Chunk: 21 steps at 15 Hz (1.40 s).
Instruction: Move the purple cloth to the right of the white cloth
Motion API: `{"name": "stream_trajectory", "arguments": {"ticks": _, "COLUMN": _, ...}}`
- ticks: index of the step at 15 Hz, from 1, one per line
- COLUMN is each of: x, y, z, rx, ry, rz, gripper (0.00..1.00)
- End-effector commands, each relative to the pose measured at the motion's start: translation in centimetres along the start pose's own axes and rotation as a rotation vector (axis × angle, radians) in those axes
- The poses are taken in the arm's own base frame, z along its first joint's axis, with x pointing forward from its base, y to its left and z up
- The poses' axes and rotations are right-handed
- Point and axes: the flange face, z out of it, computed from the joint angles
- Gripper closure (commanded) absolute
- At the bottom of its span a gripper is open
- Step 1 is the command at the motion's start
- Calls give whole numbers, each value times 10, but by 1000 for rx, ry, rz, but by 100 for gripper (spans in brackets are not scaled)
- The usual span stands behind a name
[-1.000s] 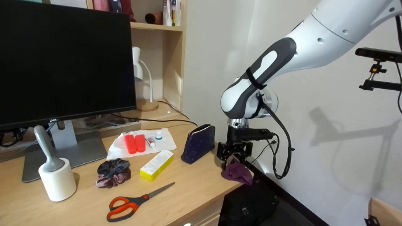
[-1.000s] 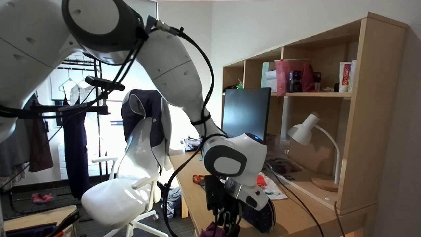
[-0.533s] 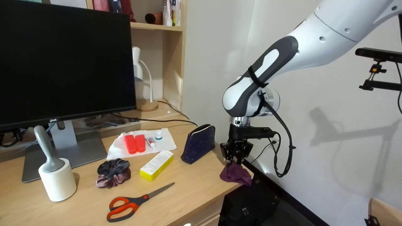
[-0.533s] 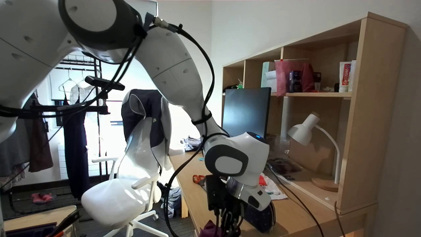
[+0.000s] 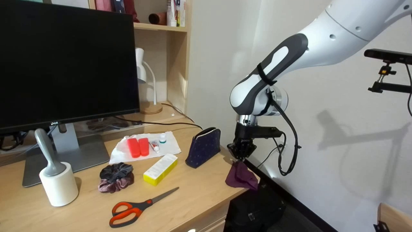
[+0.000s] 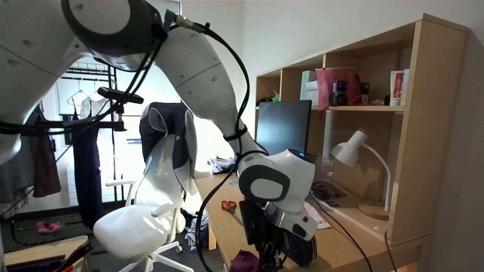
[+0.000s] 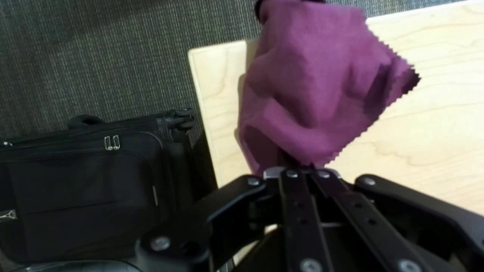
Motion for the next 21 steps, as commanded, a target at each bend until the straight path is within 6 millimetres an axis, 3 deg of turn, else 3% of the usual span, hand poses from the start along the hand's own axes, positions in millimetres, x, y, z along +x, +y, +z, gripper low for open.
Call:
{"name": "stream_trajectory", "arguments": {"ticks": 1, "x": 4, "y": 2, "z": -40, "rx": 34, "ry": 79, "rz": -89, "gripper": 100}}
{"name": "stream_trajectory", "arguments": {"ticks": 6, "x": 12, "y": -18, "z": -102, "rx": 10, "ry": 161, "rz": -198, "gripper": 100}}
{"name": "stream_trajectory", "arguments": {"ticks": 11, "x": 8, "y": -59, "z": -153, "rx": -51, "ry": 208, "rz": -290, "gripper": 100}}
{"name": "stream_trajectory", "arguments": {"ticks": 20, "x": -34, "y": -133, "z": -223, "rx": -215, "ry": 325, "rz": -515, "gripper": 100}}
{"name": "stream_trajectory", "arguments": {"ticks": 21, "x": -15, "y": -127, "z": -210, "rx": -183, "ry": 313, "rz": -469, "gripper": 99}}
